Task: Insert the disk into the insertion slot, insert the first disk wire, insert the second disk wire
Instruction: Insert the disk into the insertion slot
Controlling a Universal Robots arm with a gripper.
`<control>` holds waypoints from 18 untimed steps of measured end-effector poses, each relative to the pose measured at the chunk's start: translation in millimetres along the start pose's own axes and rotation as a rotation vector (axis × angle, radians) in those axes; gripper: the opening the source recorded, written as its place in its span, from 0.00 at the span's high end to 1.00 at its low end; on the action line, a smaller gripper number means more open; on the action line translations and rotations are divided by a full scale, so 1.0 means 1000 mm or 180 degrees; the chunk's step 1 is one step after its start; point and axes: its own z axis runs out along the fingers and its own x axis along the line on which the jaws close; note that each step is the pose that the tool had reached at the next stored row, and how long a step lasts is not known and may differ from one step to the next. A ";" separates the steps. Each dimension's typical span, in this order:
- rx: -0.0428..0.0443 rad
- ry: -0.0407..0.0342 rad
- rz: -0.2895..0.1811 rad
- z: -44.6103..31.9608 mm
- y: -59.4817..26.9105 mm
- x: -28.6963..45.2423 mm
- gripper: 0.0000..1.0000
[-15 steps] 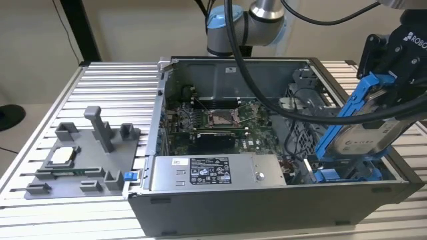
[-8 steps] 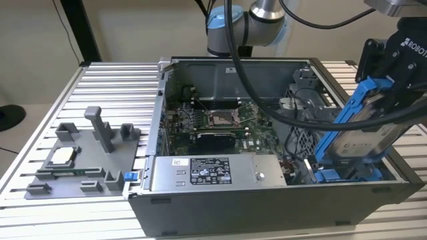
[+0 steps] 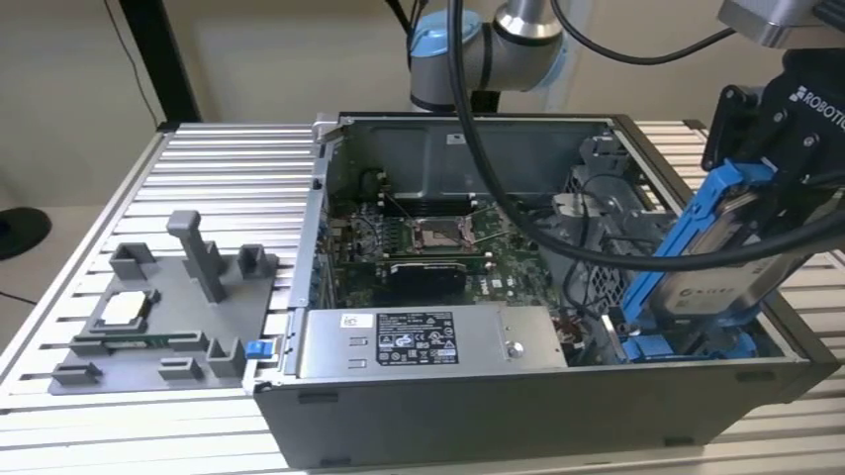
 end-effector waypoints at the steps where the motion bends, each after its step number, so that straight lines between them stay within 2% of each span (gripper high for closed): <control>1: 0.0000 0.0000 0.0000 0.0007 -0.0002 0.0000 1.00; 11: 0.0000 -0.0001 0.0000 0.0025 -0.0005 0.0001 1.00; 18: 0.0000 0.0000 0.0001 0.0068 -0.0013 0.0002 1.00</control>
